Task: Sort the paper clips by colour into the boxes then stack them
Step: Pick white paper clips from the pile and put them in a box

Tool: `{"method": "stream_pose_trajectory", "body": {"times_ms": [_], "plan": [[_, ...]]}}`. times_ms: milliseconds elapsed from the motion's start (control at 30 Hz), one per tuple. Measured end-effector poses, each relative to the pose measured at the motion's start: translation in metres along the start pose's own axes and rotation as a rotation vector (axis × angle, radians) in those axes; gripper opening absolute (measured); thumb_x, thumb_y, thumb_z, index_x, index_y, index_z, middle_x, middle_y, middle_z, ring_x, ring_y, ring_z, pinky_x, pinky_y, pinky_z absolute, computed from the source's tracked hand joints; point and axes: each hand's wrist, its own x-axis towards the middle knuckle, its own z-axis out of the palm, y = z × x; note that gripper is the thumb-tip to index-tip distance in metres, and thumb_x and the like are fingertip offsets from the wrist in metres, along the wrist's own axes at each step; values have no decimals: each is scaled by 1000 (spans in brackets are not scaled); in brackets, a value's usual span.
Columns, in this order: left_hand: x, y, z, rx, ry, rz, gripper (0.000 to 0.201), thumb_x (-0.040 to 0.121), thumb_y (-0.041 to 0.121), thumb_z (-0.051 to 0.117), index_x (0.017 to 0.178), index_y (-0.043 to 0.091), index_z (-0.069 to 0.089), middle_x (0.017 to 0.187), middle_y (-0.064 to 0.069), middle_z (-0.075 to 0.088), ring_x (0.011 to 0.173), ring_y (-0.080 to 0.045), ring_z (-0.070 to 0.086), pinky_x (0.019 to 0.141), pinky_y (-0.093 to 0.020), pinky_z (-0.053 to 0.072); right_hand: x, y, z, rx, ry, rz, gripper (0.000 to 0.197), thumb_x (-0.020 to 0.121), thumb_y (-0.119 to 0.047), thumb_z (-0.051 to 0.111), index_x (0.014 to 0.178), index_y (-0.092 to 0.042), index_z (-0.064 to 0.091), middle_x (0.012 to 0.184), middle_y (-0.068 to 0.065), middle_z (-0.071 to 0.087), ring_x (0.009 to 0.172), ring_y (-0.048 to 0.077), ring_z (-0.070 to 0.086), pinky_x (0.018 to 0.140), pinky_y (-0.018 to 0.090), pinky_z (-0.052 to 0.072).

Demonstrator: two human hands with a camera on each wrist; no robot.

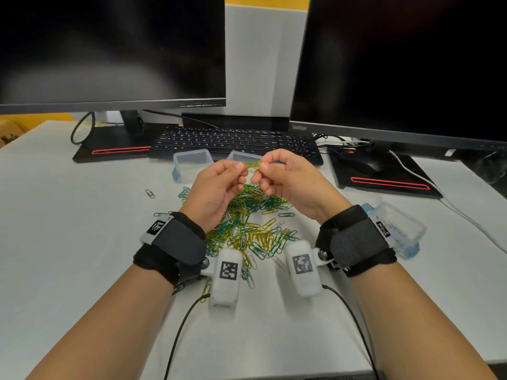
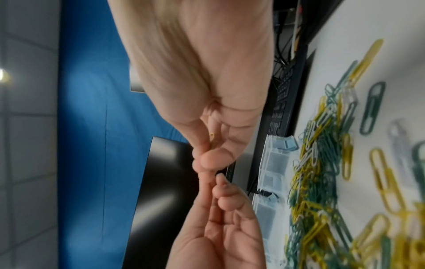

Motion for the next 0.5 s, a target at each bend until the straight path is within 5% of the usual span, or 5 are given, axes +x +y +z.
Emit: {"method": "stream_pose_trajectory", "body": {"times_ms": [200,300,500], "plan": [[0,2,1,87,-70,78,12,97,9,49,88,8,57,81,0,57,70,-5,53,66,-15,48,1,-4,0,397,26,115,15,97,-1,43,97,-6,57,65,3,57,47,5,46,45,12,40],[-1,2,1,122,-92,92,11,97,8,48,89,8,56,81,0,57,70,-6,53,65,-16,48,0,-5,-1,575,30,151,14,96,-3,44,97,-2,58,68,6,62,50,5,53,47,10,47],[-1,4,-2,201,-114,119,14,97,6,48,86,9,56,80,-1,56,71,-8,52,67,-18,48,0,-3,-5,407,65,86,13,93,-3,54,103,-2,63,76,5,68,62,6,61,56,11,51]]}}
